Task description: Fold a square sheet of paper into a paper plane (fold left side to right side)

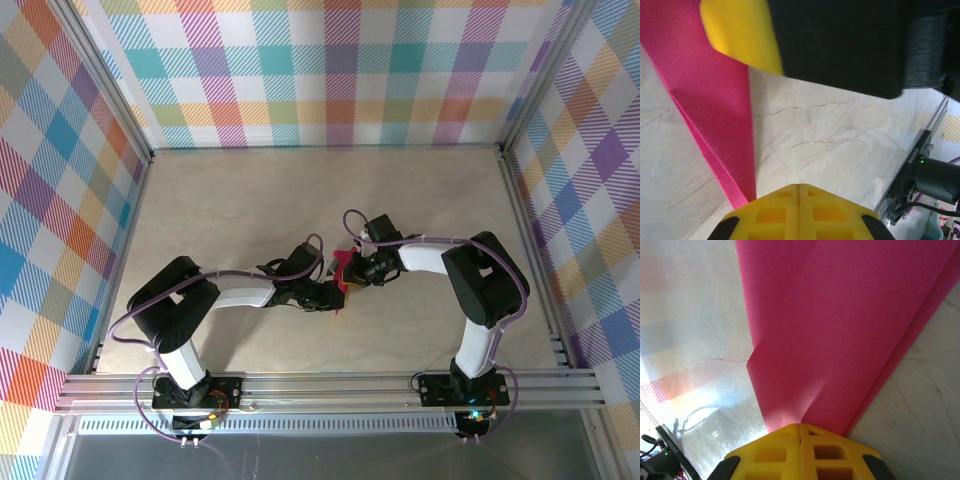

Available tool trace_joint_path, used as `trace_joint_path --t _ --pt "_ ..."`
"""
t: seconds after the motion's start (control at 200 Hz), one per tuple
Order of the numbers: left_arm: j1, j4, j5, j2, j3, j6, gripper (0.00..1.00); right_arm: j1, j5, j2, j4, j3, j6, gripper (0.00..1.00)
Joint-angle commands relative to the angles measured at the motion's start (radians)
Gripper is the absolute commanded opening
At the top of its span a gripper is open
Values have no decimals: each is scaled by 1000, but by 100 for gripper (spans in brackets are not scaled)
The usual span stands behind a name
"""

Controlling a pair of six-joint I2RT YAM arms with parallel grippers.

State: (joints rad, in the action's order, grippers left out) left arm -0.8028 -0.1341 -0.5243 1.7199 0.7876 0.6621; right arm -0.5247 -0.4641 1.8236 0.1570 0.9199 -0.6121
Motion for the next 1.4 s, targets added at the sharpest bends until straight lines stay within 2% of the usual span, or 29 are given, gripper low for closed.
trace_joint_path --t 0.0,0.44,1.395 --pt "-11 -13 -10 19 34 2 0 -6 124 66 120 -29 25 0" --pt "-10 16 44 31 12 -9 0 -8 160 68 159 -24 44 0" --pt "-9 0 50 26 -40 -4 0 -8 179 77 185 -9 53 0"
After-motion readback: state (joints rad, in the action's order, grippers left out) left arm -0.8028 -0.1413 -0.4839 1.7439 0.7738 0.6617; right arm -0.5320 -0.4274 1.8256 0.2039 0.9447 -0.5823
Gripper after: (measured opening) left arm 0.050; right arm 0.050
